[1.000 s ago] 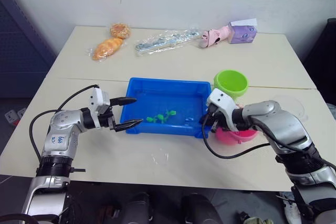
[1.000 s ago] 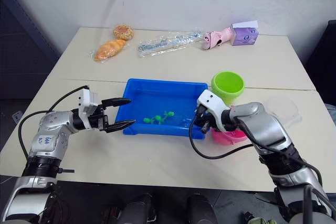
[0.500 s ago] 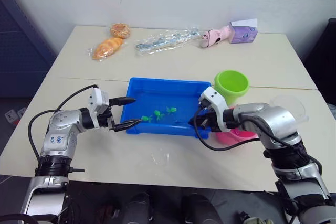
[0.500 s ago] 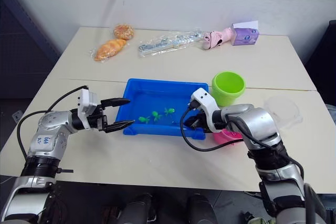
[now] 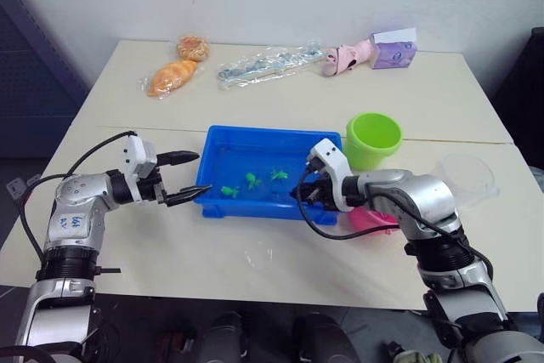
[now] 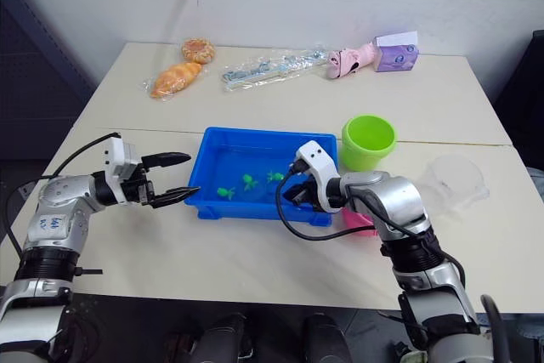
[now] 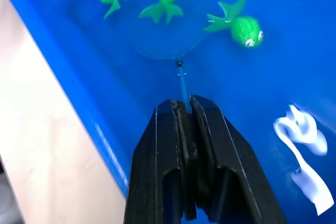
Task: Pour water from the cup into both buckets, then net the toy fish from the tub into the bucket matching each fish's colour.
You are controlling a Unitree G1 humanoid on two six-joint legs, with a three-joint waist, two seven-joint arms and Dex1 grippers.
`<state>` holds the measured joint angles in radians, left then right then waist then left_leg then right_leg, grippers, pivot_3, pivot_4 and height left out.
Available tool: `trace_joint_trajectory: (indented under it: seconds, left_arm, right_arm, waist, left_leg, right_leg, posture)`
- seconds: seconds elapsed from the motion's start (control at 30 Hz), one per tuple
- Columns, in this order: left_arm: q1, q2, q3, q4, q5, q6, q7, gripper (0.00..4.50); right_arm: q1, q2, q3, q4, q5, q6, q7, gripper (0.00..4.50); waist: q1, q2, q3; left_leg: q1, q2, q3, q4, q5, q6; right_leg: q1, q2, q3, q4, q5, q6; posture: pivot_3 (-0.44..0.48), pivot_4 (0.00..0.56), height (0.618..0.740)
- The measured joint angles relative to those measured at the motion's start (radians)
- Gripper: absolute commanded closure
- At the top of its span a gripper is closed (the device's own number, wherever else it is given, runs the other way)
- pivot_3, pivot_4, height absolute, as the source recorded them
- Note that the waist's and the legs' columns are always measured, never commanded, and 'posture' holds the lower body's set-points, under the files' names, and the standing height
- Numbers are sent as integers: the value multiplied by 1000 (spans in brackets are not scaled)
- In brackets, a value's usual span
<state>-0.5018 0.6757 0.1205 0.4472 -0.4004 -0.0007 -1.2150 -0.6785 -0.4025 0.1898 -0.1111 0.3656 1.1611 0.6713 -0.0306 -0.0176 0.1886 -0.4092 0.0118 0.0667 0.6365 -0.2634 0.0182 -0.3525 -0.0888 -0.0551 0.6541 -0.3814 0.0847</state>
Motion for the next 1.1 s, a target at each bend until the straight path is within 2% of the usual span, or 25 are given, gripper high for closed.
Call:
trace_joint_trajectory:
  seconds: [0.33,0.57,0.77,1.1]
  left_arm:
    - [0,0,0,-7,0,2,9,27]
    - [0,0,0,-24,-9,29,9,27]
    - [-7,-8,19,-101,-66,119,2,27]
    - [-77,-67,21,-162,-107,215,19,27]
  right_arm:
    - [1,25,-7,2,1,-86,-26,4500]
    - [5,24,-81,-16,28,-110,-29,4500]
    - [59,-26,-143,-148,92,-86,-24,4500]
    - [198,-94,-411,-416,260,41,-89,4500]
  waist:
    - [0,0,0]
    - [0,0,0]
    - [2,0,0]
    - [4,0,0]
  left_leg:
    - [-3,0,1,0,1,-1]
    - [-3,0,1,0,1,-1]
    - [-4,0,1,0,1,-1]
    - [-4,0,1,0,2,-1]
  right_leg:
    - [-5,0,0,3,0,0]
    - [-5,0,0,3,0,0]
    - [-5,0,0,2,0,0]
    - [-5,0,0,2,0,0]
  posture:
    - [0,150,740]
    - [0,150,740]
    - [0,150,740]
    - [0,150,740]
